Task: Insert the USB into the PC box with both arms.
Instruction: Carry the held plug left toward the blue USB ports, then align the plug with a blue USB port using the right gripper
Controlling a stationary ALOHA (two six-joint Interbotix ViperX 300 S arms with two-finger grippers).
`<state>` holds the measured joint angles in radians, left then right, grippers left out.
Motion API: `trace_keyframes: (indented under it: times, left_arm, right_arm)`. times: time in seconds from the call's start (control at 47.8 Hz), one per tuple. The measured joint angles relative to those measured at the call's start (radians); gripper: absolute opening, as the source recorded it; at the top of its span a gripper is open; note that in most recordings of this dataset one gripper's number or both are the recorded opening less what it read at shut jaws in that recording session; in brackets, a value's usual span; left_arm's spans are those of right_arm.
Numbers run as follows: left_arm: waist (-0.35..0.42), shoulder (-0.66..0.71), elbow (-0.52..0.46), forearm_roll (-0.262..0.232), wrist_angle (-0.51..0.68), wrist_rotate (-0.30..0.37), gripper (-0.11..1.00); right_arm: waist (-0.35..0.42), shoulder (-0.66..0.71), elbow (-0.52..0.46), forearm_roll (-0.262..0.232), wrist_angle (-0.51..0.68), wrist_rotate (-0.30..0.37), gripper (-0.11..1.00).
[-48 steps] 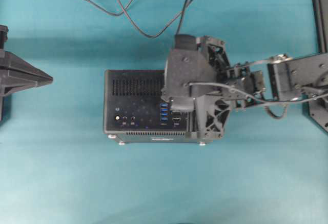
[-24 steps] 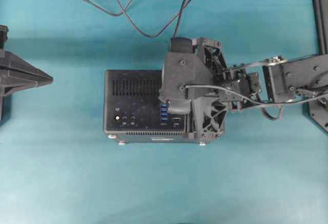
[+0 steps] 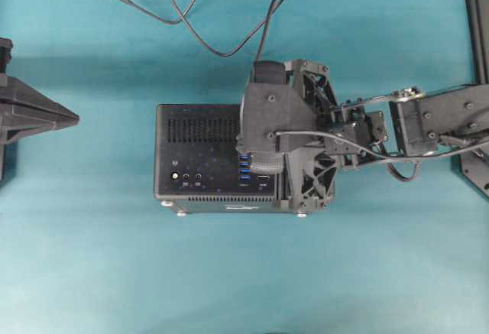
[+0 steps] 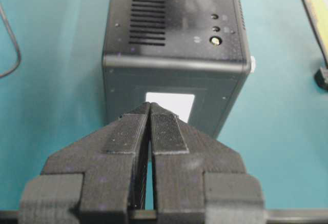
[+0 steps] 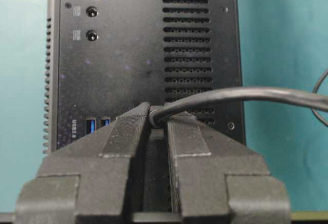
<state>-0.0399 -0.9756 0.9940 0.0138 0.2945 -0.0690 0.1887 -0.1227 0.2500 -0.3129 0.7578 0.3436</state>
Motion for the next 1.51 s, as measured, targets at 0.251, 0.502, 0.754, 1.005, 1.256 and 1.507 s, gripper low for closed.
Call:
trace_keyframes:
  times: [0.251, 0.502, 0.754, 1.005, 1.256, 1.507]
  left_arm:
    - [0.0, -0.002, 0.0, 0.0, 0.0, -0.002, 0.0]
    - [0.0, 0.0, 0.002, 0.0, 0.0, -0.002, 0.0]
    - [0.0, -0.002, 0.002, 0.0, 0.0, -0.002, 0.0]
    - [0.0, -0.002, 0.002, 0.0, -0.002, -0.002, 0.0]
    - [0.0, -0.002, 0.002, 0.0, 0.0, -0.002, 0.0]
    - [0.0, -0.002, 0.002, 0.0, 0.0, -0.002, 0.0]
  right_arm:
    - [0.012, 0.002, 0.0, 0.005, 0.002, 0.0, 0.11]
    - [0.015, 0.002, -0.002, 0.008, 0.02, 0.0, 0.11]
    - [0.021, 0.002, 0.0, 0.008, 0.028, 0.0, 0.11]
    - [0.025, 0.003, -0.002, 0.008, 0.028, 0.0, 0.11]
    - [0.035, 0.015, 0.0, 0.015, 0.026, 0.006, 0.11]
    - [0.035, 0.017, 0.0, 0.015, 0.026, 0.029, 0.11]
